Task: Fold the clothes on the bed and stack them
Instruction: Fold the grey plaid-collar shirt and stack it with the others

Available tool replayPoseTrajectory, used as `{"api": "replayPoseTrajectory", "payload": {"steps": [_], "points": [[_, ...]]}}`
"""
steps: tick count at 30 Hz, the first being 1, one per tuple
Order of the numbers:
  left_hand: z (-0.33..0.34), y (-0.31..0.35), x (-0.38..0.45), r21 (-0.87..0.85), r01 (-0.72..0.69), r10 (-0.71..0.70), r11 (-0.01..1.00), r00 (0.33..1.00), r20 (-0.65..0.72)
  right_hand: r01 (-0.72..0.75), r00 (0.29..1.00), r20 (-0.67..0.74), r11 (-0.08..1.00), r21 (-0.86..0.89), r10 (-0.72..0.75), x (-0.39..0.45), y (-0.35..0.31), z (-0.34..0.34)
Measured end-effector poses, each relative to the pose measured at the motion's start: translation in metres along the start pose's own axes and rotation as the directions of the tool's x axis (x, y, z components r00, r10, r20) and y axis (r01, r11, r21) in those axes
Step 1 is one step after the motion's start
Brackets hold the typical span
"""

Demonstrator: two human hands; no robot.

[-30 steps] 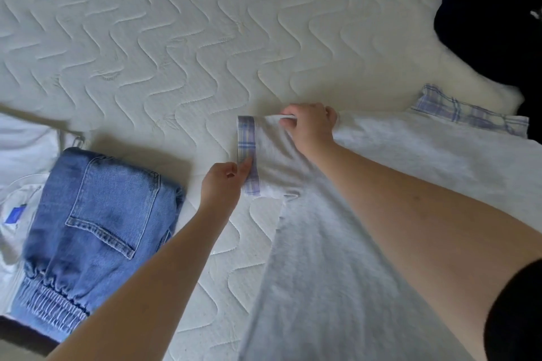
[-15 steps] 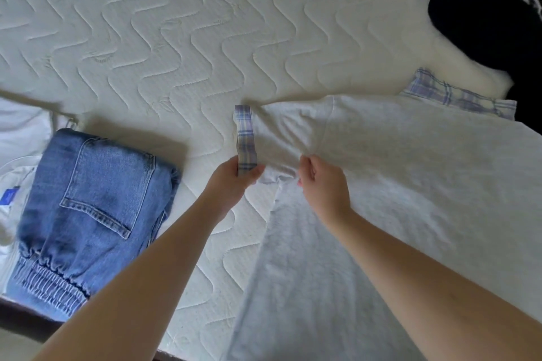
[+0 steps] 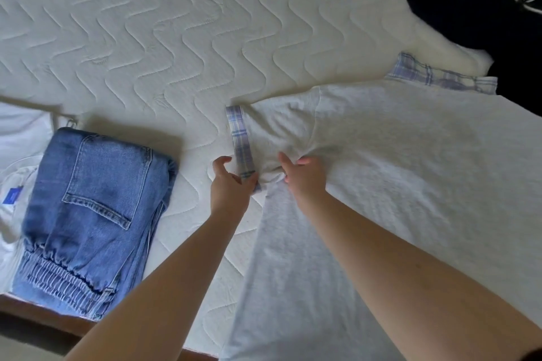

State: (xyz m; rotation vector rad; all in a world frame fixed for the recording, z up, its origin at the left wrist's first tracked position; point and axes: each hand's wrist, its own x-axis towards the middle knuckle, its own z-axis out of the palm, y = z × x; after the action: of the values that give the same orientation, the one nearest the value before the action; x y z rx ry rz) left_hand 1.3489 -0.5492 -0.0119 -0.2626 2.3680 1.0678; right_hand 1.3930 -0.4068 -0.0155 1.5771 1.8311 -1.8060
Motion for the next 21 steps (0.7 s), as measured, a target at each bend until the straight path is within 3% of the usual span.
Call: {"api": "replayPoseTrajectory", "payload": {"steps": [3,5,8,14,17,21], "points": [[-0.003,0.000,-0.004,0.191,-0.068,0.059,0.979,0.997,0.050,0.067,0.997,-0.023,0.978,-0.196,-0.073,0.004,-0.003,0.005],[-0.006,0.003,-0.002,0.315,-0.107,0.107,0.943,0.994,0.016,0.053,0.998,-0.020,0.971,-0.233,-0.060,0.006,-0.002,0.003],[-0.009,0.015,0.006,0.364,-0.251,0.281,0.897,0.959,-0.031,0.031,0.999,0.025,0.962,-0.272,-0.025,0.008,0.002,-0.003],[0.012,0.066,0.045,0.444,-0.546,0.523,0.710,0.832,0.186,0.084,0.985,0.171,0.888,-0.452,-0.006,0.018,-0.003,-0.019],[0.033,0.096,0.070,0.454,-0.599,0.548,0.659,0.797,0.255,0.113,0.982,0.187,0.835,-0.539,-0.012,0.030,-0.010,-0.030],[0.060,0.141,0.098,0.509,-0.558,0.428,0.655,0.830,0.358,0.020,0.989,0.141,0.889,-0.457,0.050,0.049,-0.018,-0.051]]}}
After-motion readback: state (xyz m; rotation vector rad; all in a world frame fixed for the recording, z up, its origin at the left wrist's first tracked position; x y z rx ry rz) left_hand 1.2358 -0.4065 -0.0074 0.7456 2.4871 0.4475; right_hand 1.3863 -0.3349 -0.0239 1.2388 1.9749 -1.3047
